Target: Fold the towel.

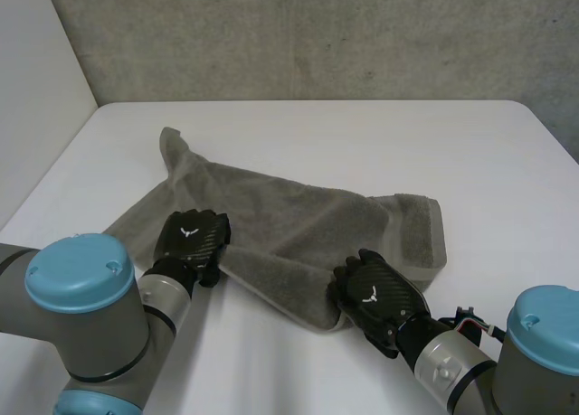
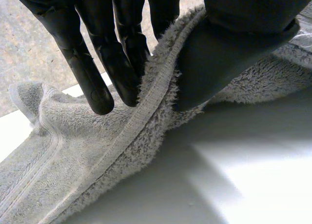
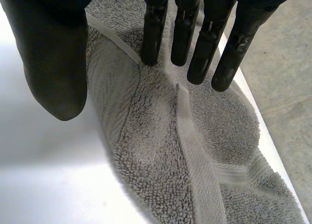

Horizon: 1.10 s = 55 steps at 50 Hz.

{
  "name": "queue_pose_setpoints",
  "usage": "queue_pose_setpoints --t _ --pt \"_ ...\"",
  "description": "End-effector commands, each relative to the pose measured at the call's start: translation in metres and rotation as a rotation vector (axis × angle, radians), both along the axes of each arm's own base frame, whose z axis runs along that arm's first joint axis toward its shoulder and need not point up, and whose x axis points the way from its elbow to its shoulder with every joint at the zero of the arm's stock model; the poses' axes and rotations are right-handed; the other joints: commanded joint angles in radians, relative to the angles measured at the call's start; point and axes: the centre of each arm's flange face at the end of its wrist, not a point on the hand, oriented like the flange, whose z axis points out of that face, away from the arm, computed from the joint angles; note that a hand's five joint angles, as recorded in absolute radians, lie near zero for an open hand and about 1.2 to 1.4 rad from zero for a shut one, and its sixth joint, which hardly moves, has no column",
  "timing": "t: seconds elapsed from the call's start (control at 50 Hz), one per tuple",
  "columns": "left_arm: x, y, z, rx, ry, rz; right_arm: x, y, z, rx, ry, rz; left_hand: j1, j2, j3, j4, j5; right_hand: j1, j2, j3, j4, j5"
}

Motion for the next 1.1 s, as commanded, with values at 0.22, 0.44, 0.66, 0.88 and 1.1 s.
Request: queue_pose_setpoints --t 0.22,0.44,0.66,0.88,1.1 --pt "0.000 0.000 -0.001 0.002 -0.001 0.001 0.003 -0.004 0.011 -0.067 -0.060 -0.002 0.204 0.179 0.179 0.178 0.193 -0.041 -0.022 -0.033 -0.032 -0.044" --pt "0.000 0.000 -0.001 0.002 -0.001 0.001 0.005 0.000 0.004 -0.037 -0.047 0.010 0.204 0.179 0.179 0.178 0.193 -0.024 -0.004 -0.015 -0.015 -0.026" --pt "0.001 0.000 -0.001 0.002 -0.001 0.003 0.008 0.004 -0.004 -0.005 -0.046 0.054 0.204 0.179 0.179 0.178 0.193 -0.021 -0.001 -0.012 -0.012 -0.023" --pt "0.001 -0.001 -0.001 0.002 -0.001 0.004 0.010 -0.006 -0.008 -0.004 -0.042 0.033 0.204 0.179 0.179 0.178 0.193 0.421 0.440 0.429 0.430 0.418" --pt "0.001 -0.002 -0.002 -0.002 -0.001 0.005 -0.006 -0.045 0.046 -0.128 -0.239 -0.262 0.143 0.118 0.119 0.117 0.133 0.818 0.838 0.827 0.827 0.815"
